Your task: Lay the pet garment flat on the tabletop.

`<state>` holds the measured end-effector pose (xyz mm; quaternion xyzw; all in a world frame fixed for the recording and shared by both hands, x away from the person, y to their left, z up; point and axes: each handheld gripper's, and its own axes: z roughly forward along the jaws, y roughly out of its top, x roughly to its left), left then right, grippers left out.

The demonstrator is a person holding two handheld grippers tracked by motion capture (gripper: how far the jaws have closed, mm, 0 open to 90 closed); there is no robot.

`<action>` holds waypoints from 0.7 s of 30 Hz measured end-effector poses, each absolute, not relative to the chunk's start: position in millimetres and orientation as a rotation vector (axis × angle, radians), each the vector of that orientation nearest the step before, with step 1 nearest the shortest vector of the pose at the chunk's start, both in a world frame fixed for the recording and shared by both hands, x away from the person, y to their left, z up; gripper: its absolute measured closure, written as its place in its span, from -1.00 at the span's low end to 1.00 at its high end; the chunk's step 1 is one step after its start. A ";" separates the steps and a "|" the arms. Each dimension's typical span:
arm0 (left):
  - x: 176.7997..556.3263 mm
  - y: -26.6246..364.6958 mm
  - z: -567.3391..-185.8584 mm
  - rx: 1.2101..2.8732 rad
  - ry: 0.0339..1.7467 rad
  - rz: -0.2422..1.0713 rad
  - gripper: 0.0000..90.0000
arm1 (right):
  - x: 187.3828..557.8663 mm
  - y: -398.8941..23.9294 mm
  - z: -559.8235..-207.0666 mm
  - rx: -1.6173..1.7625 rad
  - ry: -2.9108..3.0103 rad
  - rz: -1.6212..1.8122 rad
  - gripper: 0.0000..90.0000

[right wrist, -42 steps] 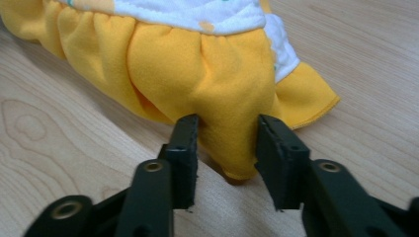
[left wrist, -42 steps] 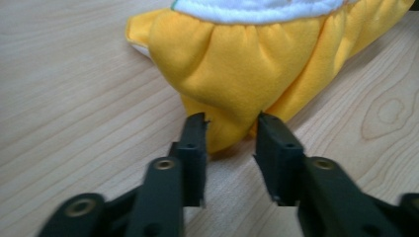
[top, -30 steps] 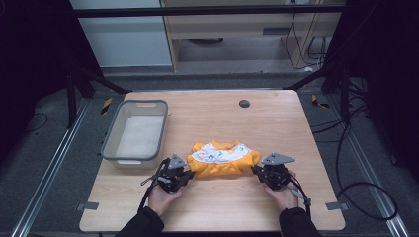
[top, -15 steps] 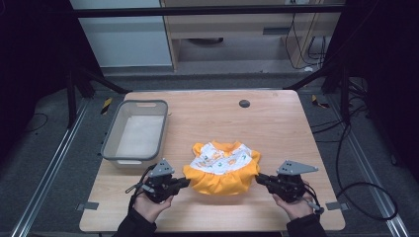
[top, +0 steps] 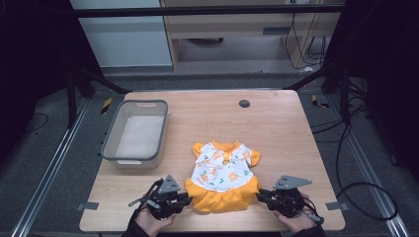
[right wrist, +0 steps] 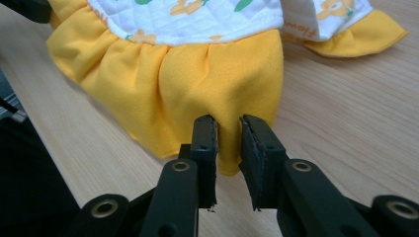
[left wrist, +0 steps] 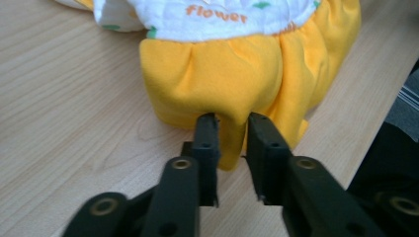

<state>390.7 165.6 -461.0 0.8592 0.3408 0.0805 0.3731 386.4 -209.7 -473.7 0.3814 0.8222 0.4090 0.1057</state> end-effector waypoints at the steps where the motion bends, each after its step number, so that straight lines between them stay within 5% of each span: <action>1: 390.1 166.1 -459.4 2.194 0.873 0.235 0.52 | 386.6 -210.2 -474.1 1.124 2.419 1.200 0.65; 9: 388.3 175.4 -449.0 2.114 0.884 0.380 0.05 | 386.2 -216.9 -466.4 1.103 2.278 1.268 0.36; 21: 446.8 182.0 -426.1 1.985 0.954 0.521 0.06 | 430.8 -224.6 -447.1 1.134 2.070 1.307 0.16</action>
